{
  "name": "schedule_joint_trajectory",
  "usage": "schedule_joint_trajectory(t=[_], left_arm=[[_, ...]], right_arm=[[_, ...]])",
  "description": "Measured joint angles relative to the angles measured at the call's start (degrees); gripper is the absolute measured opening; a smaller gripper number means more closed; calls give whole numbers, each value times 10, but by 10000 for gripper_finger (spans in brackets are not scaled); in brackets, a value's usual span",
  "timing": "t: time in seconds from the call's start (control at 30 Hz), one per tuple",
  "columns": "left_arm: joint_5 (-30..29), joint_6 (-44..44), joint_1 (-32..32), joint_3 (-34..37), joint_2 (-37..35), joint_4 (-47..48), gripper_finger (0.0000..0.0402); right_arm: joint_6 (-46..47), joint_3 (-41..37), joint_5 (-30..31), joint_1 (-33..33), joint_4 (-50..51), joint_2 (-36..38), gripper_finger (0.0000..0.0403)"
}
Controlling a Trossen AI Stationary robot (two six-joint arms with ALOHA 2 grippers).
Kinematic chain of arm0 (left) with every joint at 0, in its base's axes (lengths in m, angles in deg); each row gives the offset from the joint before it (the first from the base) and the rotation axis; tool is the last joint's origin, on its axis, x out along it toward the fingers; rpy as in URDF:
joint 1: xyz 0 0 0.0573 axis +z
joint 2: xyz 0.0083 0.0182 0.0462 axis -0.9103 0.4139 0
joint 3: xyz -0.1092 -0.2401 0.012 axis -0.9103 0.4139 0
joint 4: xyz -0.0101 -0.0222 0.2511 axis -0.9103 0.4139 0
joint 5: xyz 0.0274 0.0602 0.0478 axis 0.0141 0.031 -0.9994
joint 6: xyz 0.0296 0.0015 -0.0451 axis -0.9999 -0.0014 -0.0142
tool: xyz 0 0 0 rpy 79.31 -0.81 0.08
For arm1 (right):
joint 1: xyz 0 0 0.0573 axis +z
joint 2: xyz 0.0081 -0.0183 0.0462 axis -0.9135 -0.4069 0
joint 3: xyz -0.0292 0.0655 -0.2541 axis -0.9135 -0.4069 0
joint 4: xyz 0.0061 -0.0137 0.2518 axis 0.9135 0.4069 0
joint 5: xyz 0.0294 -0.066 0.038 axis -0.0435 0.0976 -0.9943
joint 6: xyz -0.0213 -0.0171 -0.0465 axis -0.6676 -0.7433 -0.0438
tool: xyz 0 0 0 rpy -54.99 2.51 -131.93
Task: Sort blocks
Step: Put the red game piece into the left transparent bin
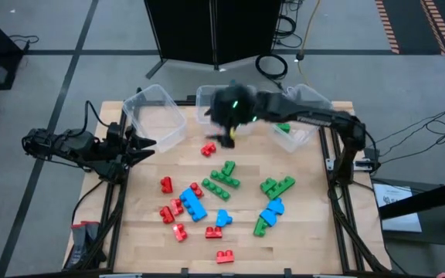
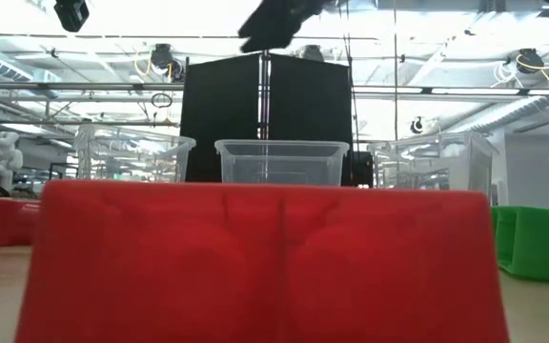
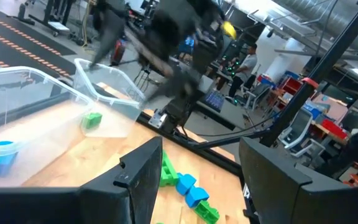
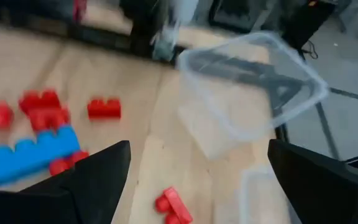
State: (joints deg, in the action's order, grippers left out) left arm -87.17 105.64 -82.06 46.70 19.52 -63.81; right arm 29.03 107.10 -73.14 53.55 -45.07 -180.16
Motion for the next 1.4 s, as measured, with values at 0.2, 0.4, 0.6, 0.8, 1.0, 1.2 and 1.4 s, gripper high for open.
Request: schedule_joint_trajectory(t=[0.2, 0.4, 0.6, 0.8, 1.0, 1.2, 1.4], left_arm=[[0, 1, 0, 0, 0, 1, 209], [0, 1, 0, 0, 0, 2, 209], [0, 1, 0, 0, 0, 4, 209], [0, 1, 0, 0, 0, 13, 209], [0, 1, 0, 0, 0, 15, 209], [0, 1, 0, 0, 0, 15, 209], [0, 1, 0, 0, 0, 21, 209]], right_arm=[[-63, -1, 62, 38, 9, -82, 377], [-103, -1, 59, 39, 5, -137, 377], [-139, -1, 59, 50, 8, -178, 377], [-196, -1, 109, 54, 8, -219, 377], [-222, -1, 149, 48, 6, -250, 377], [-224, -1, 180, 47, 5, -267, 376], [-213, 0, 193, 46, 11, -277, 333]])
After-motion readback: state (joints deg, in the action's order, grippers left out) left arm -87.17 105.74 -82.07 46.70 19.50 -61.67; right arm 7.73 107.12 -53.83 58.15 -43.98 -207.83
